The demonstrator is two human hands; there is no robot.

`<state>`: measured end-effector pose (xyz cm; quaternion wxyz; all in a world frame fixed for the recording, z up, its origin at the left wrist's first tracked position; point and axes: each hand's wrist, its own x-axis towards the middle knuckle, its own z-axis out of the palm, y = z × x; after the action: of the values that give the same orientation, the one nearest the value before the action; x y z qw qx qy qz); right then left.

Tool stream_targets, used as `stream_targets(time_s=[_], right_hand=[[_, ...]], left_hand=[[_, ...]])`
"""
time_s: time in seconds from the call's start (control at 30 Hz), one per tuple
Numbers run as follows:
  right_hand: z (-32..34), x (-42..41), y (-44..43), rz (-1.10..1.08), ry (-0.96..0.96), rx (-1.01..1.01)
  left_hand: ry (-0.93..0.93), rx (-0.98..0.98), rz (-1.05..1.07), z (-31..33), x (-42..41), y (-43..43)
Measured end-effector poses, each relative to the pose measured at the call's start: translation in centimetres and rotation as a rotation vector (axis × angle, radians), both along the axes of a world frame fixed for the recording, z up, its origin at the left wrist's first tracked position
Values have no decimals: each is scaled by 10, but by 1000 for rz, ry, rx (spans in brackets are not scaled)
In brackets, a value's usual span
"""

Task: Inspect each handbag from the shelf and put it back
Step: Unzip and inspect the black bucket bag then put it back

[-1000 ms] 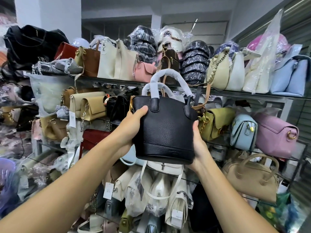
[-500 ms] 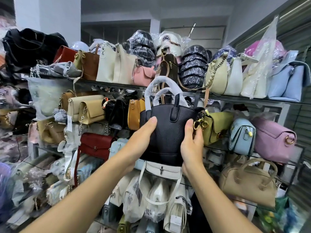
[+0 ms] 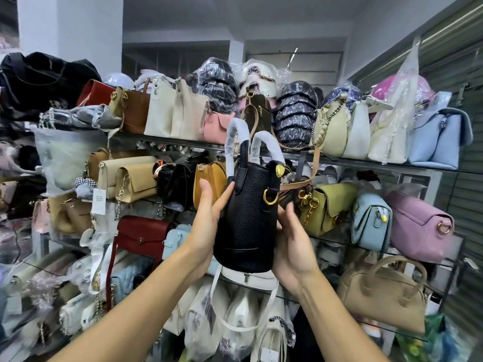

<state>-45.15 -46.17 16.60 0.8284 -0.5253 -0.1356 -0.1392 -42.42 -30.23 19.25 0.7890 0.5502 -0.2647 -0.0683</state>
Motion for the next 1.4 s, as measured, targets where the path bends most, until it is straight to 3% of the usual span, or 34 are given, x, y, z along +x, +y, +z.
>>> stream_targets(time_s=[0.6, 1.1, 1.4], right_hand=[[-9, 6, 2, 131, 0, 58], [0, -10, 15, -55, -90, -202], [3, -18, 18, -170, -177, -457]], left_hand=[[31, -82, -52, -4, -3, -1], [105, -102, -2, 0, -7, 9], [182, -256, -50, -4, -2, 14]])
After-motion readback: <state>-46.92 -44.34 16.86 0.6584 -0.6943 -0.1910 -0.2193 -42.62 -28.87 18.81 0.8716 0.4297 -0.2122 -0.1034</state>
